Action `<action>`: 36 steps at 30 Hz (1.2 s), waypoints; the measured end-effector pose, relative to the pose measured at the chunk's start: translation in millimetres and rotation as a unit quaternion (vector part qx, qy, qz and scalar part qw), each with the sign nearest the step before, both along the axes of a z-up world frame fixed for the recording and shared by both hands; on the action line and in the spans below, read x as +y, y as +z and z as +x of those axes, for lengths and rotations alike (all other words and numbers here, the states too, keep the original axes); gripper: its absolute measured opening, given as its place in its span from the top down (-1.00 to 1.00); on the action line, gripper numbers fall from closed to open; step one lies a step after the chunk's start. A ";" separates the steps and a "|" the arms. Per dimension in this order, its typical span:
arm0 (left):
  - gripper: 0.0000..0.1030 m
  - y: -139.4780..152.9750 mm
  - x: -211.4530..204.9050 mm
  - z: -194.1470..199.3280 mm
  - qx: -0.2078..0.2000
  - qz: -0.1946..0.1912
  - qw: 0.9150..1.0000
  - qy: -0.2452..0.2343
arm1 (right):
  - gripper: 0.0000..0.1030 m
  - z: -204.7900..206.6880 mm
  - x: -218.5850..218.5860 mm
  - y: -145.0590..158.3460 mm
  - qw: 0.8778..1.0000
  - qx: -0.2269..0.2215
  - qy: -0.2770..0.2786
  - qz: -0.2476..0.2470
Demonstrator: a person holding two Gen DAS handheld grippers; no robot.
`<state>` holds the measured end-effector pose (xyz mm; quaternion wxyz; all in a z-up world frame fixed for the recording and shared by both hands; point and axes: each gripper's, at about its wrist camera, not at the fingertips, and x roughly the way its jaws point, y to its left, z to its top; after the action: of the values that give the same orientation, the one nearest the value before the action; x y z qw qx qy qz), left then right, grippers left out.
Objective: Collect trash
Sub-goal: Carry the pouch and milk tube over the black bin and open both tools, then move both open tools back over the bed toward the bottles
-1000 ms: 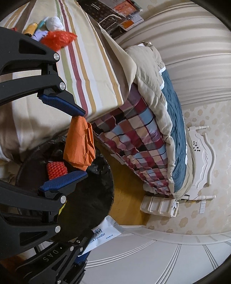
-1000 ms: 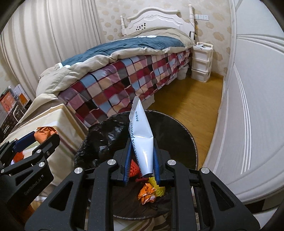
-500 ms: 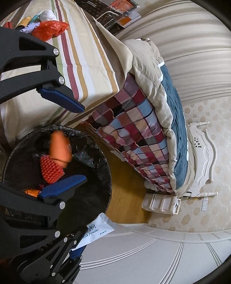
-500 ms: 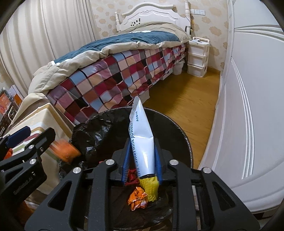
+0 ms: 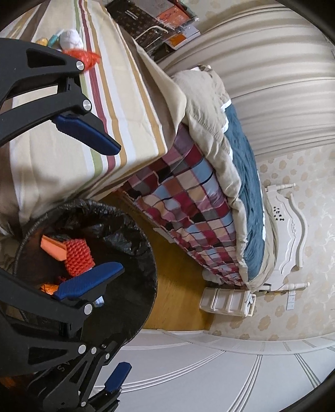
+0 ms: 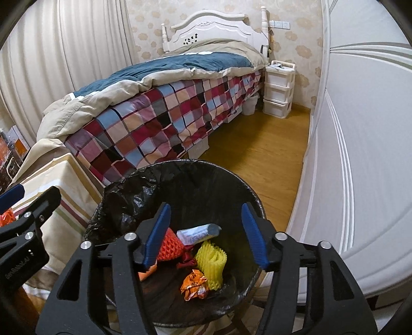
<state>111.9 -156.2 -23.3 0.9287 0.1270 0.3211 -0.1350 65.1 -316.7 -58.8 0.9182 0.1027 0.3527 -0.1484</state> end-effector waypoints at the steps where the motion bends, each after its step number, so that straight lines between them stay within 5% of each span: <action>1: -0.65 1.9 3.4 -3.2 -0.003 0.000 1.000 0.001 | -0.13 -2.6 2.3 1.8 1.000 -0.001 0.002 -0.001; 21: -0.65 3.9 124.9 -51.8 0.009 0.001 0.996 0.094 | -0.17 -40.7 97.6 16.1 0.996 -0.003 0.087 0.008; 36: -0.65 -12.9 240.9 -70.6 0.042 0.001 0.979 0.201 | -0.18 -51.3 200.2 12.5 0.979 0.016 0.202 0.013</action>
<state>41.2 84.6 -36.2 0.9226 0.0551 0.3786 0.0498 13.8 -116.6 -46.3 0.9222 0.0392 0.3824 0.0429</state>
